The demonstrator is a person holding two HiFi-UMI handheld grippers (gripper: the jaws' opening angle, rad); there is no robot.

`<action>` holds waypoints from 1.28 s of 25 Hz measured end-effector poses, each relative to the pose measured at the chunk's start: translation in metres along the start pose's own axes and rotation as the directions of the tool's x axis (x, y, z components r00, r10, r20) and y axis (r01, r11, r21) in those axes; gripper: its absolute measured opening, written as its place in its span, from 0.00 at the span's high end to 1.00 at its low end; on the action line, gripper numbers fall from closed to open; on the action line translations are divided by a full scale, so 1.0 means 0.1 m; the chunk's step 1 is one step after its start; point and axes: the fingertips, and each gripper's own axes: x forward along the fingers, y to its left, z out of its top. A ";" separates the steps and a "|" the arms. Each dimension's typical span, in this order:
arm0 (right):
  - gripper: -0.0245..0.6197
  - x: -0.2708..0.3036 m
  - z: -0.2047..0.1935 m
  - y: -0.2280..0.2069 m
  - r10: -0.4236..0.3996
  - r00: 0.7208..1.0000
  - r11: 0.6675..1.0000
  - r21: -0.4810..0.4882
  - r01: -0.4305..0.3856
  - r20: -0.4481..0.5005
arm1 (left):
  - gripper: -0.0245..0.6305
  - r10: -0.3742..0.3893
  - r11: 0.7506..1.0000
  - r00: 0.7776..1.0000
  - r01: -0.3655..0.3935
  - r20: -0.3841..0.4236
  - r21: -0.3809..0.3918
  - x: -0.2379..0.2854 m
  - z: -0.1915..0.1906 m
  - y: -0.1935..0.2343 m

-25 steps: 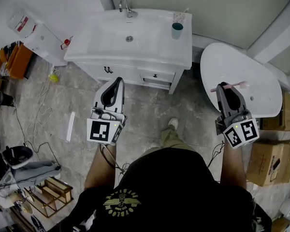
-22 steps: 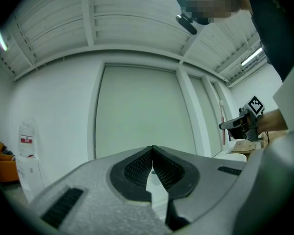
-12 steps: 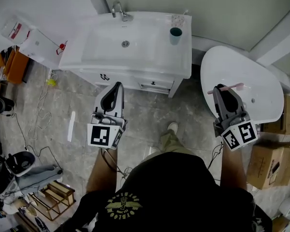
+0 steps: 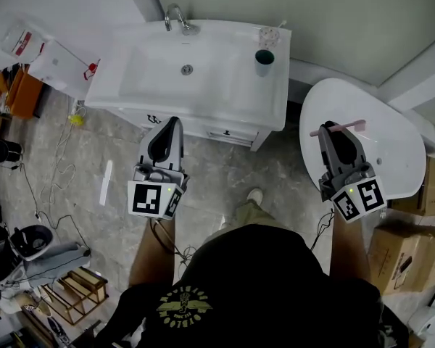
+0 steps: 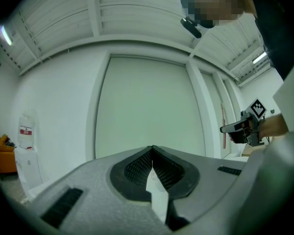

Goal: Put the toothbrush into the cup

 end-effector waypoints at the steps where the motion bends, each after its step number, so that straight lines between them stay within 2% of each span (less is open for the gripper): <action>1: 0.88 0.04 0.00 -0.06 0.006 1.000 1.000 0.004 -0.006 0.003 | 0.95 0.000 1.000 1.000 0.000 0.001 -0.006 0.06 0.01 -0.01; 5: 0.88 0.14 0.00 -0.20 0.054 0.999 0.998 0.010 -0.054 0.008 | 0.95 0.003 1.000 1.000 -0.003 0.015 -0.029 0.22 0.11 -0.11; 13: 0.88 0.22 0.02 -0.27 0.117 0.993 0.993 0.017 -0.117 0.017 | 0.95 0.028 0.999 0.999 -0.029 0.025 0.027 0.29 0.29 -0.20; 18: 0.88 0.21 0.05 -0.39 0.104 0.994 0.994 0.024 -0.105 0.034 | 0.95 0.021 0.999 1.000 -0.022 0.019 0.032 0.35 0.28 -0.24; 32: 0.88 0.38 0.01 -0.68 0.022 0.999 0.999 0.047 -0.024 0.031 | 0.95 -0.067 0.998 0.998 0.067 -0.003 0.020 0.87 0.14 -0.23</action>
